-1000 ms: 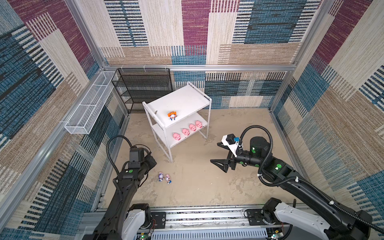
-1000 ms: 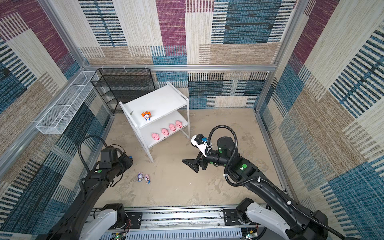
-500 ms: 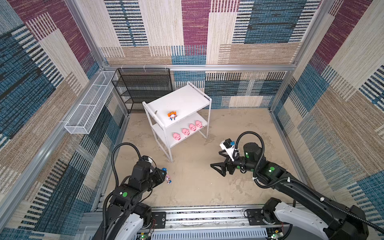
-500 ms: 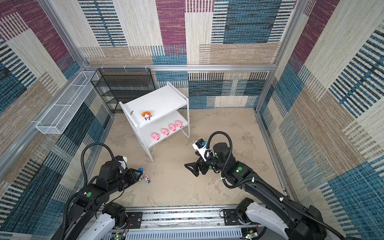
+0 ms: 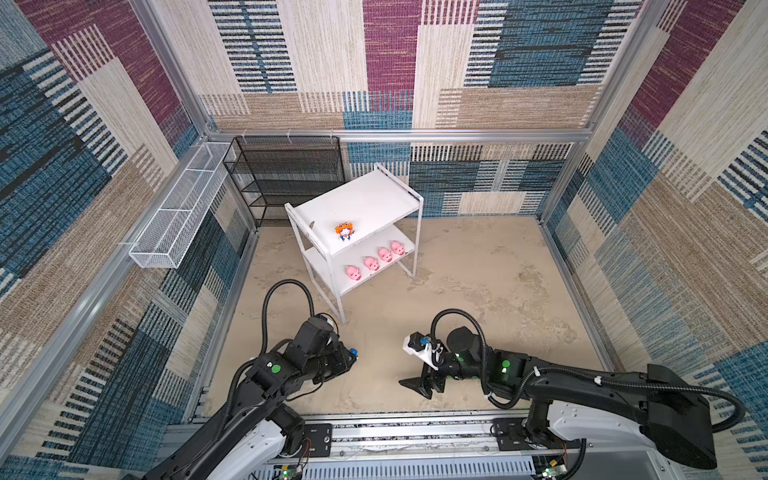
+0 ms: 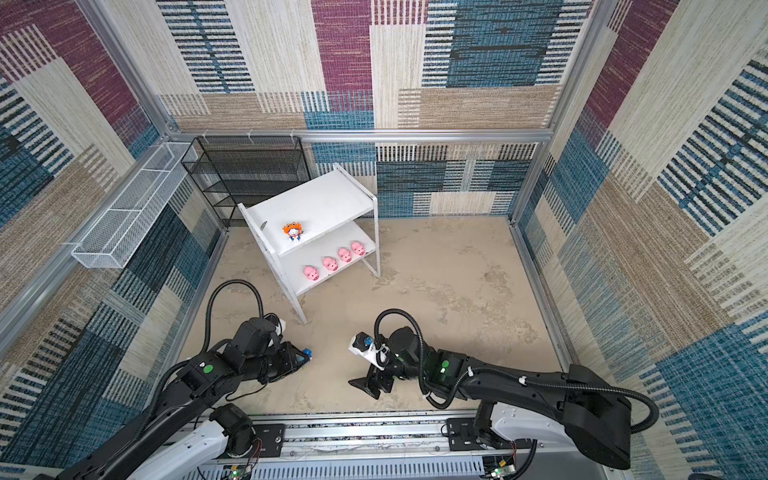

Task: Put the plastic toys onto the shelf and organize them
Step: 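Close the left gripper on the teal blue-hat figurine and lift it, then carry the teal figurine toward the right gripper while the right gripper approaches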

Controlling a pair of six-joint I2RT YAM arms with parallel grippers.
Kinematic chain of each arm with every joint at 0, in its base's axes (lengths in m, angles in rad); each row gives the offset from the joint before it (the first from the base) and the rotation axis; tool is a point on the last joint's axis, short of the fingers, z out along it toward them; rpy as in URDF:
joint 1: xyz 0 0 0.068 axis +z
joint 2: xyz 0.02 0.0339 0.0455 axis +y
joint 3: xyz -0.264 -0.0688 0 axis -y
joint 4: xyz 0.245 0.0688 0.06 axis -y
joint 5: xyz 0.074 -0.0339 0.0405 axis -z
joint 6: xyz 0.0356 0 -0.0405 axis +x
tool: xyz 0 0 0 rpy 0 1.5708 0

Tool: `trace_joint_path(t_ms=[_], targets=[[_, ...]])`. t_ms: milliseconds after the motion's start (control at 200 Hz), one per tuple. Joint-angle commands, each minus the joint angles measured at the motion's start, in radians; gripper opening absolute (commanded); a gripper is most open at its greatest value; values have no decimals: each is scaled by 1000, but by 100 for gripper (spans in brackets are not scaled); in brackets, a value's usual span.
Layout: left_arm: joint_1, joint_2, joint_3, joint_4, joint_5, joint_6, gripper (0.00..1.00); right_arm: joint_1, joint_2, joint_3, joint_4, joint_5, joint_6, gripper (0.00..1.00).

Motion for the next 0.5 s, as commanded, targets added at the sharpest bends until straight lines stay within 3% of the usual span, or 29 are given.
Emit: trace_joint_path(t_ms=[0, 190, 496], targets=[[-6, 13, 34, 32, 98, -22, 19, 25, 18, -40, 278, 77, -146, 93], [-8, 14, 87, -18, 157, -29, 19, 77, 94, -63, 462, 132, -324, 93], [-7, -11, 49, -12, 244, -50, 18, 168, 276, -15, 682, 331, -546, 91]])
